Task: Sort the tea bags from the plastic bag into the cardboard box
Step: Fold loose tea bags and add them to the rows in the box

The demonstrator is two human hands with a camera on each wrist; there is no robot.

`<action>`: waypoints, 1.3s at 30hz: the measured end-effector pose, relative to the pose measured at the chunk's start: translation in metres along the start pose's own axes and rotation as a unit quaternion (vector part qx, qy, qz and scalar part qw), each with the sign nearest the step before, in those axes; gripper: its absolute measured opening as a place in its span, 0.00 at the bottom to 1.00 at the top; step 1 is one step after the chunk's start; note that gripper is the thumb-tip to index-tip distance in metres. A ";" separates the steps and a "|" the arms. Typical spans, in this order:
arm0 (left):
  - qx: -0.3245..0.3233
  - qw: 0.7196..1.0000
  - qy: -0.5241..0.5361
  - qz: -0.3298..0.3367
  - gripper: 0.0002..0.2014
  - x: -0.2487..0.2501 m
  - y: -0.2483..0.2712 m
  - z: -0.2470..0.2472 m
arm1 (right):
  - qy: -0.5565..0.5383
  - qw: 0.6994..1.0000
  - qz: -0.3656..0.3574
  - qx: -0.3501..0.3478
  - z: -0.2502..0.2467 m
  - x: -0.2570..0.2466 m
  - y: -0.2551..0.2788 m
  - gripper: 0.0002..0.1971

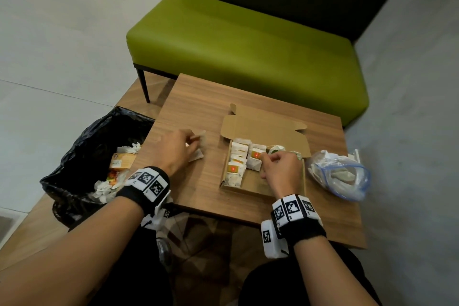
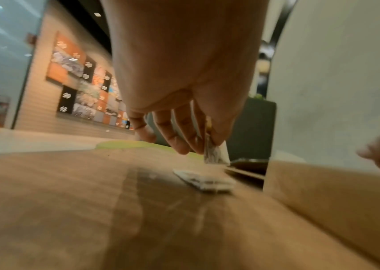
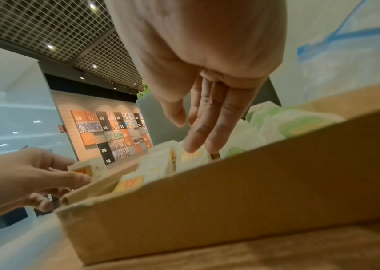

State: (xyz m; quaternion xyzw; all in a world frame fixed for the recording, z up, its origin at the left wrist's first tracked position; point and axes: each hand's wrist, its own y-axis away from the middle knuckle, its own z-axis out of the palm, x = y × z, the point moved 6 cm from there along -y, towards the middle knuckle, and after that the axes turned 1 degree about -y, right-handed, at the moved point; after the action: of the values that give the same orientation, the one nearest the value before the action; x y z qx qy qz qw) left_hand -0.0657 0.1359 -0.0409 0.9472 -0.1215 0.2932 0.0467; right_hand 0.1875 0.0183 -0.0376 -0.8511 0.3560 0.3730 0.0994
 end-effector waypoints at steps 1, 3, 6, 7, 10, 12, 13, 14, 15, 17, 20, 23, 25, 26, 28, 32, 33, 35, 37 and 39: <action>-0.003 0.999 0.042 -0.007 0.05 -0.002 0.000 -0.006 | -0.010 1.000 -0.016 0.000 -0.003 -0.004 0.004 0.14; -0.019 0.993 0.112 -0.013 0.06 -0.004 0.002 -0.015 | -0.023 0.998 -0.058 -0.004 -0.009 -0.015 0.014 0.11; -0.064 0.975 0.214 0.003 0.06 0.001 0.009 -0.028 | -0.077 0.988 -0.130 -0.042 -0.012 -0.037 0.031 0.05; -0.086 0.964 0.251 0.010 0.04 0.010 0.015 -0.031 | -0.110 0.982 -0.141 -0.066 -0.010 -0.044 0.036 0.03; -0.157 0.928 0.335 0.035 0.03 0.048 0.035 -0.032 | -0.179 0.961 -0.141 -0.154 -0.002 -0.059 0.048 0.10; -0.190 0.916 0.347 0.068 0.03 0.070 0.043 -0.027 | -0.191 0.954 -0.135 -0.186 -0.001 -0.064 0.052 0.14; -0.197 0.914 0.347 0.081 0.03 0.076 0.045 -0.024 | -0.192 0.952 -0.138 -0.194 -0.002 -0.066 0.054 0.12; -0.199 0.914 0.343 0.088 0.03 0.080 0.045 -0.021 | -0.194 0.951 -0.140 -0.197 -0.005 -0.067 0.055 0.08; -0.198 0.916 0.337 0.091 0.04 0.082 0.045 -0.018 | -0.202 0.950 -0.141 -0.194 -0.008 -0.065 0.055 0.04; -0.200 0.910 0.351 0.093 0.06 0.085 0.045 -0.012 | -0.220 0.948 -0.136 -0.183 -0.015 -0.060 0.056 0.03; -0.194 0.897 0.384 0.104 0.09 0.090 0.048 -0.005 | -0.254 0.948 -0.112 -0.156 -0.024 -0.050 0.057 0.03; -0.167 0.909 0.367 0.108 0.07 0.092 0.048 0.001 | -0.263 0.948 -0.108 -0.144 -0.027 -0.044 0.057 0.01; -0.153 0.917 0.353 0.106 0.06 0.094 0.049 0.005 | -0.245 0.955 -0.114 -0.122 -0.027 -0.040 0.056 0.03; -0.151 0.918 0.351 0.105 0.05 0.095 0.049 0.007 | -0.237 0.959 -0.109 -0.108 -0.028 -0.037 0.054 0.04; -0.153 0.919 0.348 0.106 0.05 0.097 0.048 0.009 | -0.245 0.960 -0.092 -0.098 -0.028 -0.032 0.052 0.04; -0.141 0.925 0.343 0.089 0.03 0.096 0.047 0.015 | -0.240 0.960 -0.086 -0.115 -0.027 -0.028 0.048 0.04; -0.138 0.927 0.339 0.085 0.02 0.097 0.047 0.017 | -0.234 0.961 -0.087 -0.117 -0.026 -0.028 0.048 0.04; -0.141 0.929 0.331 0.082 0.01 0.100 0.049 0.021 | -0.219 0.965 -0.088 -0.117 -0.024 -0.027 0.047 0.05; -0.134 0.935 0.317 0.083 0.02 0.100 0.049 0.021 | -0.217 0.967 -0.078 -0.107 -0.025 -0.022 0.043 0.06; -0.100 0.946 0.303 0.061 0.04 0.090 0.043 0.015 | -0.217 0.972 -0.040 -0.078 -0.028 -0.010 0.032 0.08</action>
State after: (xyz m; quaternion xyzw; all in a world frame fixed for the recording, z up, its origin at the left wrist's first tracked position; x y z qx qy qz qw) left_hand 0.0030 0.0734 -0.0013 0.7952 -0.1878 0.5546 0.1574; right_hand 0.1766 -0.0113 -0.0077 -0.7683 0.2614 0.5713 0.1227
